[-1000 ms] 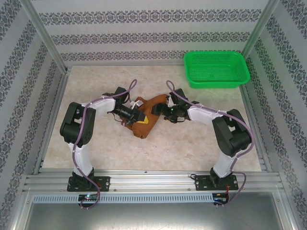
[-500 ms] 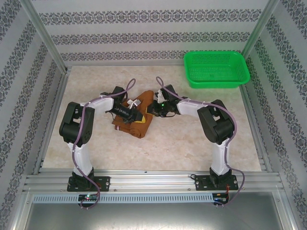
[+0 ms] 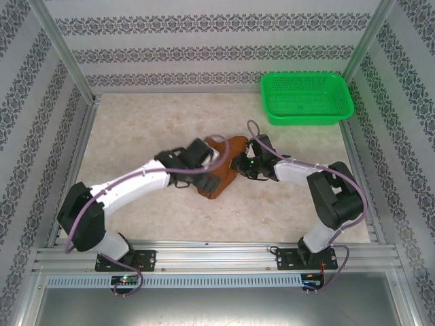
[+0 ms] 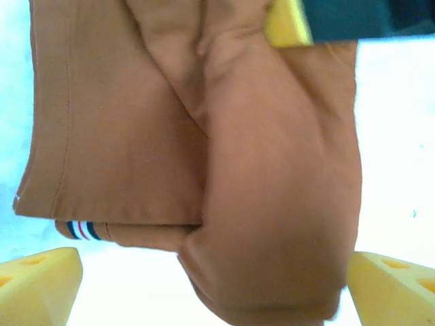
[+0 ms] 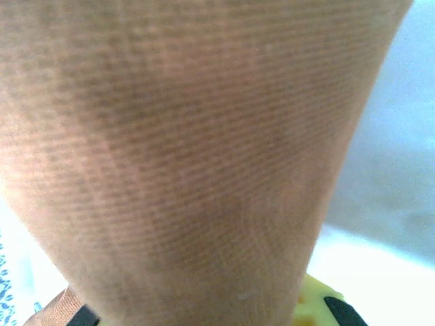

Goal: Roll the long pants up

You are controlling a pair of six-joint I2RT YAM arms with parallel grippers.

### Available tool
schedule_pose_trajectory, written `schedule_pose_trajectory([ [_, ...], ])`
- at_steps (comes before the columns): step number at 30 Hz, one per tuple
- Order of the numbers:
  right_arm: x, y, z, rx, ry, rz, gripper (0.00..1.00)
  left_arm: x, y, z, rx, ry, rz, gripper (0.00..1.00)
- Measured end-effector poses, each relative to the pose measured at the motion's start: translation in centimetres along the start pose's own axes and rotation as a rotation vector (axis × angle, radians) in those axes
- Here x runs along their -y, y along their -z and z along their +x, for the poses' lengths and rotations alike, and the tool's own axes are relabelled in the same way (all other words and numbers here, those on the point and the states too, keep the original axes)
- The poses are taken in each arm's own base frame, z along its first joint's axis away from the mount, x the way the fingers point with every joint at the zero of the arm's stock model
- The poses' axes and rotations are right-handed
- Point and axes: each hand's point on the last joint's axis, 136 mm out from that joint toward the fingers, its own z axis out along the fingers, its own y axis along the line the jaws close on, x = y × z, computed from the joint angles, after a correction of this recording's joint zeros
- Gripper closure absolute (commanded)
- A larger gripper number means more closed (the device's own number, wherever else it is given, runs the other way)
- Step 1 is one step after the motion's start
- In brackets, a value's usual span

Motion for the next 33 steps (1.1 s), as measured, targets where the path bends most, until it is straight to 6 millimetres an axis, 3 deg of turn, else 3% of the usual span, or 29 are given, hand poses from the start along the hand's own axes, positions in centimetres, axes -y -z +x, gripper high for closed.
schedule_pose_trajectory([
  [5,-0.1,0.4,0.8,0.022,0.014,0.039,1.00,4.5,-1.6,1.0,0.037,-0.367,-0.255,0.00],
  [9,0.1,0.4,1.0,0.031,0.006,0.050,1.00,6.3,-4.1,1.7,0.021,-0.569,-0.411,0.00],
  [17,0.4,0.9,1.2,0.060,-0.011,0.054,1.00,2.8,-8.2,-0.2,-0.070,-0.603,-0.642,0.00],
  [20,0.7,1.5,-0.7,0.134,-0.022,0.059,1.00,2.2,-8.9,-1.2,-0.095,-0.587,-0.650,0.03],
  [22,1.3,1.9,-1.9,0.177,-0.038,0.073,1.00,2.2,-9.5,-1.9,-0.096,-0.578,-0.640,0.14],
  [24,1.8,2.1,-2.5,0.201,-0.055,0.078,1.00,2.5,-10.0,-2.3,-0.106,-0.581,-0.599,0.31],
  [25,2.0,2.2,-2.7,0.211,-0.063,0.080,1.00,2.7,-10.2,-2.3,-0.117,-0.584,-0.568,0.54],
  [26,2.2,2.2,-2.9,0.218,-0.070,0.081,1.00,3.0,-10.4,-2.3,-0.129,-0.585,-0.524,1.00],
  [33,2.6,2.5,-3.5,0.235,-0.109,0.069,1.00,3.9,-10.9,-2.5,-0.155,-0.610,-0.371,1.00],
])
